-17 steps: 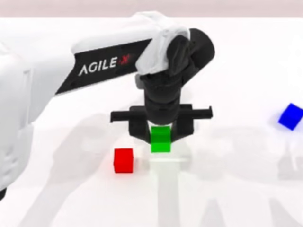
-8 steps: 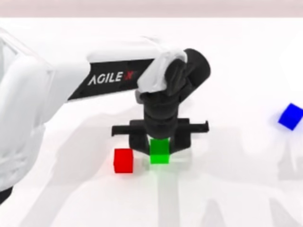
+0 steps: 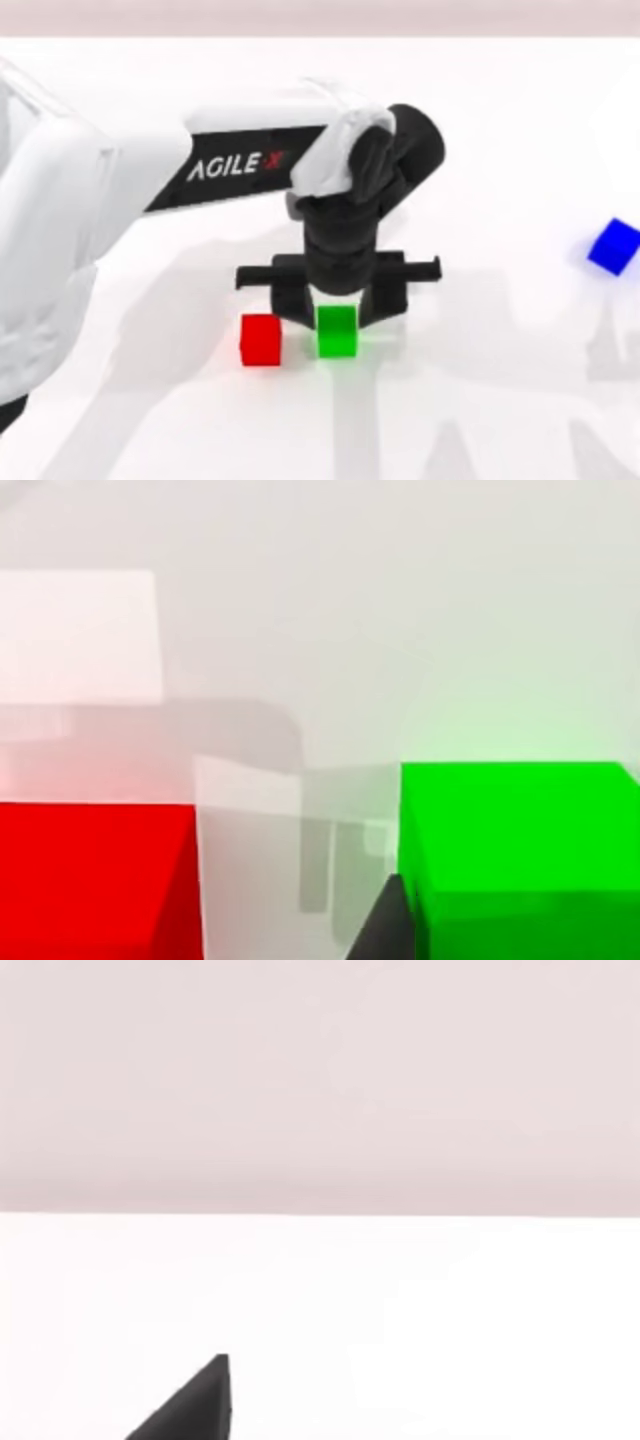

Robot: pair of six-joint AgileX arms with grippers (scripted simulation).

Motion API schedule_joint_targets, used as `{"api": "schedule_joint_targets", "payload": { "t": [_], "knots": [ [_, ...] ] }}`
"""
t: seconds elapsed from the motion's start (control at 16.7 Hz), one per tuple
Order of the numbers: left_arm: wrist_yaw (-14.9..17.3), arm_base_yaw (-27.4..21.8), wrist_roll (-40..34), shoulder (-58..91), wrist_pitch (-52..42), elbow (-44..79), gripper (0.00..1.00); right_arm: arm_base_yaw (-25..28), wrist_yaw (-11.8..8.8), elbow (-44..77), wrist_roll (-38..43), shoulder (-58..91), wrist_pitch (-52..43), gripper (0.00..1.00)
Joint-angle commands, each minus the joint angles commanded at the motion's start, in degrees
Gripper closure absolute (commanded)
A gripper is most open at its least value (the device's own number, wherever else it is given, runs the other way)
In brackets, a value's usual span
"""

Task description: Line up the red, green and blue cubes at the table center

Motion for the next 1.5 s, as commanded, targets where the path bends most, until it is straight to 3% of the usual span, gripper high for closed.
{"api": "schedule_joint_targets", "payload": {
  "t": [0.24,0.3,0.84,1.26,1.5],
  "knots": [
    [0.0,0.0,0.0,0.0,0.0,0.0,0.02,0.0,0.0,0.0,0.0,0.0,0.0,0.00],
    [0.0,0.0,0.0,0.0,0.0,0.0,0.00,0.0,0.0,0.0,0.0,0.0,0.0,0.00],
    [0.0,0.1,0.0,-0.1,-0.2,0.2,0.00,0.0,0.0,0.0,0.0,0.0,0.0,0.00],
    [0.0,0.9,-0.3,-3.1,-12.8,9.3,0.00,0.0,0.0,0.0,0.0,0.0,0.0,0.00],
    [0.0,1.1,-0.2,-3.7,-14.1,10.5,0.00,0.0,0.0,0.0,0.0,0.0,0.0,0.00]
  ]
}}
